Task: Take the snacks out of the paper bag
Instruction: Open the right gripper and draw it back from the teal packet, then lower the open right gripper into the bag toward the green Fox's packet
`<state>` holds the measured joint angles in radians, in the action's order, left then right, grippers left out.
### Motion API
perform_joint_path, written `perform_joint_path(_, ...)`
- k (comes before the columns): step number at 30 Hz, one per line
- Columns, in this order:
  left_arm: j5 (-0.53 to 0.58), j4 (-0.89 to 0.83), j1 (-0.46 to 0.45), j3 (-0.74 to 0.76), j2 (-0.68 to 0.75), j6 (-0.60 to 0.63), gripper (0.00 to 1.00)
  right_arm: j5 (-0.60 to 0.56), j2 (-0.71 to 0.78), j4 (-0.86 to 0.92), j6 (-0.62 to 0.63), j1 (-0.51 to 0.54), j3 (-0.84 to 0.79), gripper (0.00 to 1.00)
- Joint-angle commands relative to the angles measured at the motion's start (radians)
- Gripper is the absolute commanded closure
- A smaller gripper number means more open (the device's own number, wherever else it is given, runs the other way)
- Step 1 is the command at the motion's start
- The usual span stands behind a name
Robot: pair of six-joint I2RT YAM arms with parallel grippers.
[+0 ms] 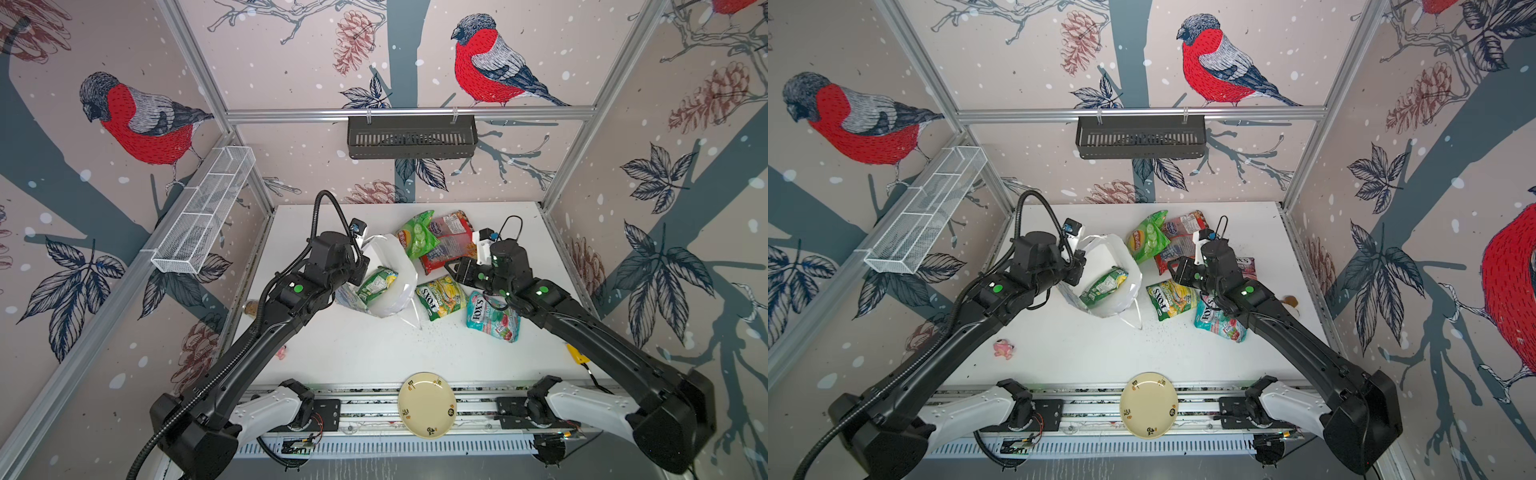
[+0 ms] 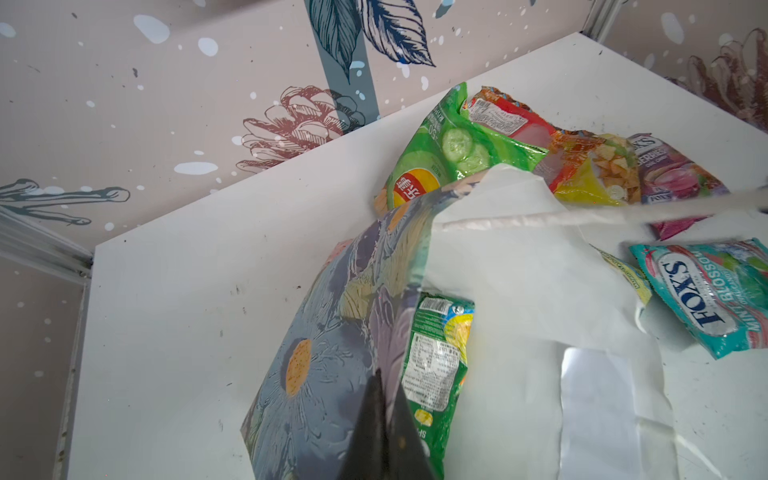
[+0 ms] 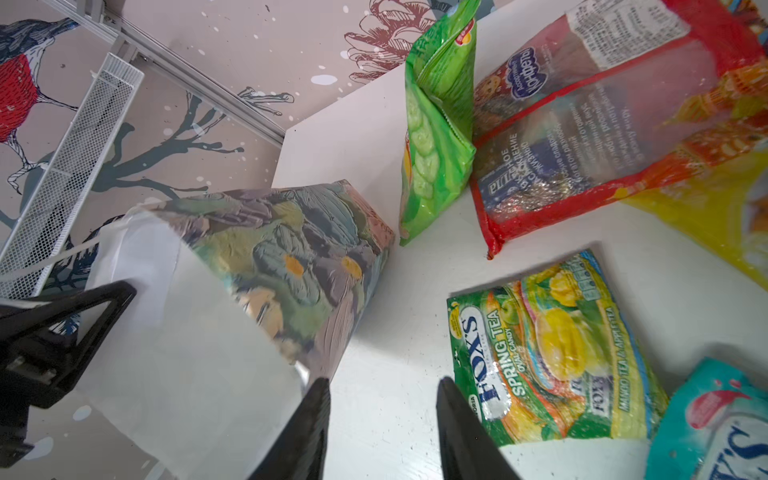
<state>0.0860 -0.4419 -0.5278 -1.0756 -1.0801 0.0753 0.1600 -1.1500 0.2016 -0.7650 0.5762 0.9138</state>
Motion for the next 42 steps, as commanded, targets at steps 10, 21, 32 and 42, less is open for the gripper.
perform_joint_path(10, -0.205, 0.084, -0.065, 0.14, 0.066, 0.027, 1.0, 0.027, -0.16, -0.064, 0.024, -0.005, -0.036, 0.56)
perform_joint_path(21, -0.139, 0.045, -0.133, 0.121, -0.008, -0.091, 1.0, 0.105, -0.119, -0.156, 0.101, -0.078, -0.056, 0.56)
perform_joint_path(32, -0.132, -0.046, -0.137, -0.06, -0.198, -0.1, 1.0, 0.456, 0.046, -0.315, 0.012, -0.054, -0.193, 0.61)
perform_joint_path(42, -0.081, -0.085, -0.138, -0.108, -0.236, -0.123, 1.0, 0.325, -0.16, -0.383, -0.183, 0.169, -0.156, 0.62)
